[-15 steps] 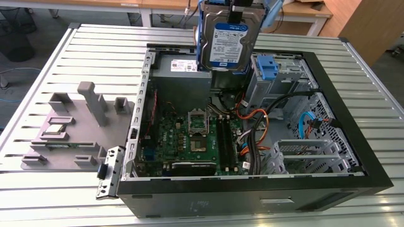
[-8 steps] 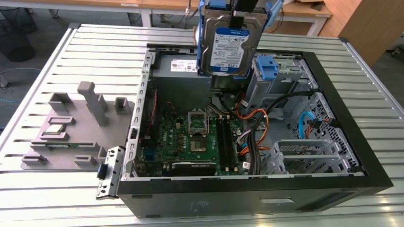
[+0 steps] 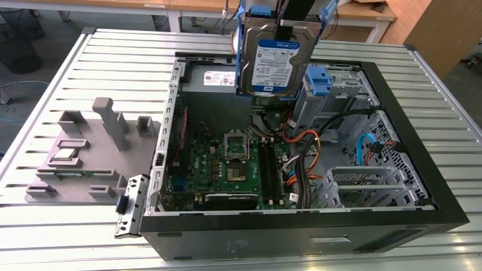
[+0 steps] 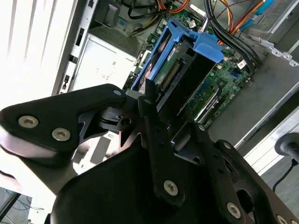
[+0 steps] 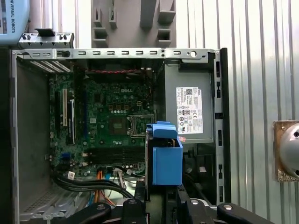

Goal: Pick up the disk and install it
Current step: 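Pick up the disk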

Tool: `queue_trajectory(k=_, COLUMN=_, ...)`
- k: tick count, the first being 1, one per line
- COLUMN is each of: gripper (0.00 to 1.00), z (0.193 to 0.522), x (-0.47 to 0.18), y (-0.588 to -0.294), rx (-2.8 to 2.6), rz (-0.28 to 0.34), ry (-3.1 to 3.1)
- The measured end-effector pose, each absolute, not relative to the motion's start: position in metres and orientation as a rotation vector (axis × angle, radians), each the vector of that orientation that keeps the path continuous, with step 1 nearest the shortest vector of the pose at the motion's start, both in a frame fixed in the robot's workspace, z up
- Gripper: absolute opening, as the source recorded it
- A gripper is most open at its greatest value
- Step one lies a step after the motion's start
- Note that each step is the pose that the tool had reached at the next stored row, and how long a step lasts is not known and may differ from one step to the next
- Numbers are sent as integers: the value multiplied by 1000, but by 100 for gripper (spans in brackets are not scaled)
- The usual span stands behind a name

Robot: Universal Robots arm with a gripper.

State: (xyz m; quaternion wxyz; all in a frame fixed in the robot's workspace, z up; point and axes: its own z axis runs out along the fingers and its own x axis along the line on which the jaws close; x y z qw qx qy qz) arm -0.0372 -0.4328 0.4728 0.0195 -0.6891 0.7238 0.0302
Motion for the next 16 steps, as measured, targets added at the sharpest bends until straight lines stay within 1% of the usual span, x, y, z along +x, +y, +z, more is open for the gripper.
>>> queue_trajectory(k=11, gripper=35, z=472, x=-37, y=-449, rx=-2138, rz=94, ry=2246)
queue_trajectory(k=16, gripper=35, z=472, x=-37, y=-452, rx=-2138, rz=94, ry=2246)
